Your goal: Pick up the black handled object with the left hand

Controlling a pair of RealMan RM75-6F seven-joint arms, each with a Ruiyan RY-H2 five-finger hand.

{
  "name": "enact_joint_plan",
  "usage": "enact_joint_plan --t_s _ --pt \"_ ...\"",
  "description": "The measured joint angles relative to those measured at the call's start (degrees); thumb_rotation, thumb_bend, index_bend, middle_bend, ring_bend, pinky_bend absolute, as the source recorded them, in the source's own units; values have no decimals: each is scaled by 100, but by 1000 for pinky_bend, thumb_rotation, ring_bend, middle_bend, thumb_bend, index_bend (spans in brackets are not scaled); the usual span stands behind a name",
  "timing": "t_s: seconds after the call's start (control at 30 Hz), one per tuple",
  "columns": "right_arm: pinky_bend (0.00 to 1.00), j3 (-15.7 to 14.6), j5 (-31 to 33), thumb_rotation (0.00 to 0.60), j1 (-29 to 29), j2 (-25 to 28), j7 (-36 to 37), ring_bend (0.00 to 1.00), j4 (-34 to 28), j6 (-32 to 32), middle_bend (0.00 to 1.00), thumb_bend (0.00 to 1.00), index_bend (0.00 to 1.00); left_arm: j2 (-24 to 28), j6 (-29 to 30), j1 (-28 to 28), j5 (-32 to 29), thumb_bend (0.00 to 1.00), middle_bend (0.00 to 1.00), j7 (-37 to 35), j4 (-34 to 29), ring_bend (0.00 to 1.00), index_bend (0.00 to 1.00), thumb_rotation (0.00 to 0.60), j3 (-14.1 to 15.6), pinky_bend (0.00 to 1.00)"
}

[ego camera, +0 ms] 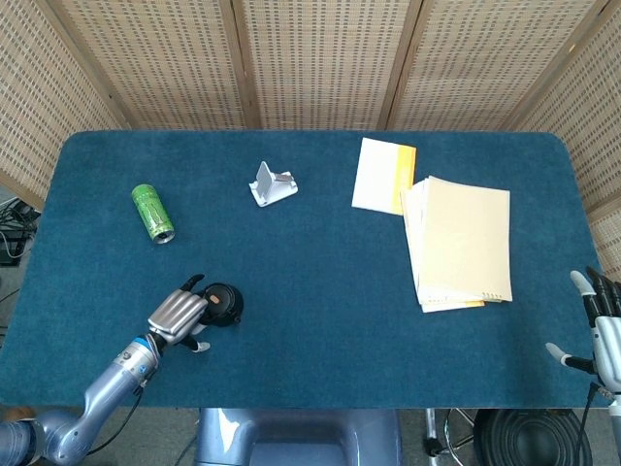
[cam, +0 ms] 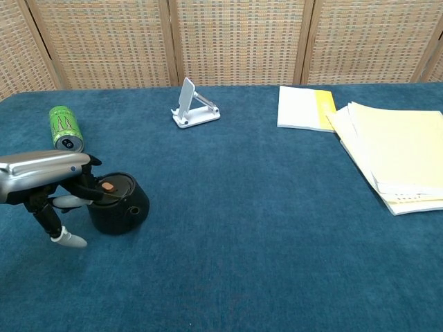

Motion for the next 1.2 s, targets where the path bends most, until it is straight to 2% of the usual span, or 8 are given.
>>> enact_joint_plan --t_s 0.47,0.67,0.73,0.83,0.87,1.0,1.1,1.2 --pt "0 -5 -32 600 -23 26 28 0 -32 52 0 0 0 524 1030 277 1302 6 1000 -378 -74 798 1000 600 47 128" --pt "0 -10 -52 600 -27 27 12 0 -43 68 0 0 0 843 1215 359 1558 152 1000 -906 -125 826 1000 579 75 127" --pt "0 -13 -55 600 -30 25 3 0 -50 74 0 0 0 906 1166 369 1500 138 1000 -936 -218 834 1000 530 75 129" --pt "0 -19 -64 600 -33 24 -10 0 -61 78 0 0 0 1070 1040 377 1316 4 1000 -901 -402 847 1000 350 65 137" --pt "0 -20 -66 600 -33 23 -13 0 -62 78 0 0 0 1108 1016 379 1267 0 1000 -856 -443 850 1000 321 58 140" --pt "0 -15 -59 600 -28 20 -18 0 -60 73 0 0 0 1217 895 390 973 1 1000 -734 -678 857 1000 315 10 144" --pt "0 -11 -48 600 -23 20 -10 0 -53 61 0 0 0 1328 774 382 727 115 1000 -716 -885 863 1000 315 -48 139" --pt "0 -13 -54 600 -22 21 -7 0 -54 60 0 0 0 1401 671 370 572 345 1000 -665 -1017 864 1000 315 -93 137"
